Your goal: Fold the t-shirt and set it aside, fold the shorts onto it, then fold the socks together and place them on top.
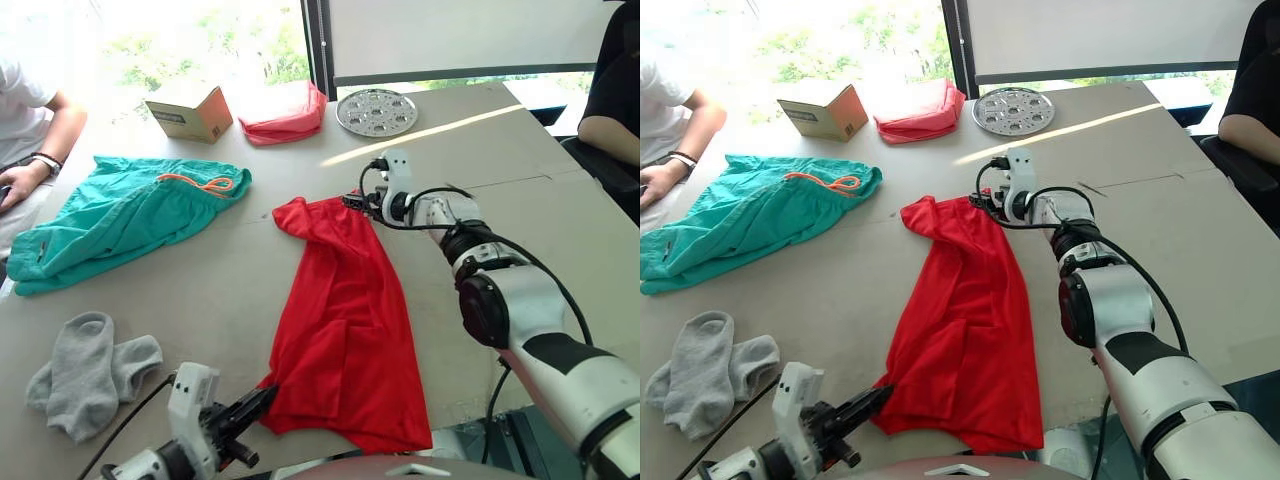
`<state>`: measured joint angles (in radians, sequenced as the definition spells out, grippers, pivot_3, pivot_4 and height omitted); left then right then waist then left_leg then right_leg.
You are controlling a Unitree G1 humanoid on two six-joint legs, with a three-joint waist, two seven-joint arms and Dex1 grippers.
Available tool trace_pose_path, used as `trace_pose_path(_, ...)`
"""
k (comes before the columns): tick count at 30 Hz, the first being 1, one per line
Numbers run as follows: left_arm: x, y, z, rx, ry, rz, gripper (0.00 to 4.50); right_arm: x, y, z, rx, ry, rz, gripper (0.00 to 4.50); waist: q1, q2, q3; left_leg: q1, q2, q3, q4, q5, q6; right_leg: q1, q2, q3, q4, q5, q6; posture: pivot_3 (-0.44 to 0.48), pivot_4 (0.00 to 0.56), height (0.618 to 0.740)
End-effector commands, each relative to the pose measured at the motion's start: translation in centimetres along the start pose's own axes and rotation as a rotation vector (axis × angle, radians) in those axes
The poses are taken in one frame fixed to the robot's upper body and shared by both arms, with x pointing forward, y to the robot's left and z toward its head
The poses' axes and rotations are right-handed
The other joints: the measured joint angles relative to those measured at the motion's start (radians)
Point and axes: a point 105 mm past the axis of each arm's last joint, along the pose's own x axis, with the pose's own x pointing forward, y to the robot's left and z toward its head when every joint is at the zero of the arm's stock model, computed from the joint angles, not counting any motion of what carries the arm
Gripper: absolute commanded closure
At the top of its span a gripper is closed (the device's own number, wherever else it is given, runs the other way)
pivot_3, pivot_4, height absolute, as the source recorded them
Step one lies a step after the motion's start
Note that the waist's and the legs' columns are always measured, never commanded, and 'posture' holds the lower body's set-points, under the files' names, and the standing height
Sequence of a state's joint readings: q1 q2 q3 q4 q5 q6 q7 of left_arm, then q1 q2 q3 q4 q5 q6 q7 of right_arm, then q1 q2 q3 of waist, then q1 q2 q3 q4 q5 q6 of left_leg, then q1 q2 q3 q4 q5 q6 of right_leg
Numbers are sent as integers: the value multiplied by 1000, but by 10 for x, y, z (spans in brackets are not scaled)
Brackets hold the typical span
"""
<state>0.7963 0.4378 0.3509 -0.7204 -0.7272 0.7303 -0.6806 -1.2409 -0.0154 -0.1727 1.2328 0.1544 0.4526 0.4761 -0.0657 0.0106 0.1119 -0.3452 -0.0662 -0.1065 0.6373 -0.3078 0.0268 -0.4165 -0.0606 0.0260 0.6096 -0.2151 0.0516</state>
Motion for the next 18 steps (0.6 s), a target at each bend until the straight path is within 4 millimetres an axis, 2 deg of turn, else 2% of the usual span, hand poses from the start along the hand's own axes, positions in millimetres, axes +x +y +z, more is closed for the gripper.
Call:
trace_pose_path(1, -7, -1, 5, 94, -15, -48, 4500, 2, 11, 12, -106, -18, 16, 731, 1, 0, 0, 0, 0, 0, 0, 0, 0, 0, 0, 0, 0, 0, 0, 0, 150, 740)
trace_pose_path(5, -6, 1, 17, 128, -74, -59, 4500, 9, 16, 2, -243, 28, -3, 731, -1, 0, 1, 0, 0, 0, 0, 0, 0, 0, 0, 0, 0, 0, 0, 0, 150, 740)
trace_pose_path(8, -6, 0, 29, 138, -122, -64, 4500, 11, 16, -2, -321, 41, -30, 1500, -2, -1, 1, 0, 0, -1, 0, 0, 0, -1, 0, -1, 1, 0, 0, 0, 150, 740)
trace_pose_path(13, -10, -2, 42, 159, -141, -102, 4500, 12, 13, -4, -435, 49, -57, 4070, -2, -1, 1, 0, 0, -1, 0, 0, 0, -1, 0, -1, 1, 0, 0, 0, 150, 740)
trace_pose_path(14, -10, -1, 47, 175, -147, -100, 4500, 11, 10, -4, -453, 46, -68, 4466, -2, 0, 2, 0, 0, -1, 0, 0, 0, -1, 0, -1, 1, 0, 0, 0, 150, 740)
trace_pose_path(15, -10, 0, 52, 197, -155, -95, 4171, 10, 8, -3, -474, 43, -78, 4493, 1, 1, 2, 0, 0, -1, 0, 0, 0, -1, 0, -1, 1, 0, 0, 0, 150, 740)
trace_pose_path(16, -10, 1, 56, 210, -159, -90, 3644, 9, 7, -2, -485, 40, -83, 4500, 1, 1, 2, -1, -1, -2, 0, 0, 0, -1, 0, -2, 1, 0, 0, 0, 150, 740)
trace_pose_path(17, -9, 3, 63, 210, -172, -89, 3464, 8, 4, 0, -491, 32, -94, 4500, 0, 0, 2, -1, -1, -2, 0, 0, 0, -1, 0, -2, 1, 0, 0, 0, 150, 740)
trace_pose_path(18, -9, 4, 67, 206, -181, -89, 3035, 6, 2, 2, -494, 26, -102, 4500, 1, 0, 3, 0, -1, -2, 0, 0, 0, -1, 0, -2, 1, 0, 0, 0, 150, 740)
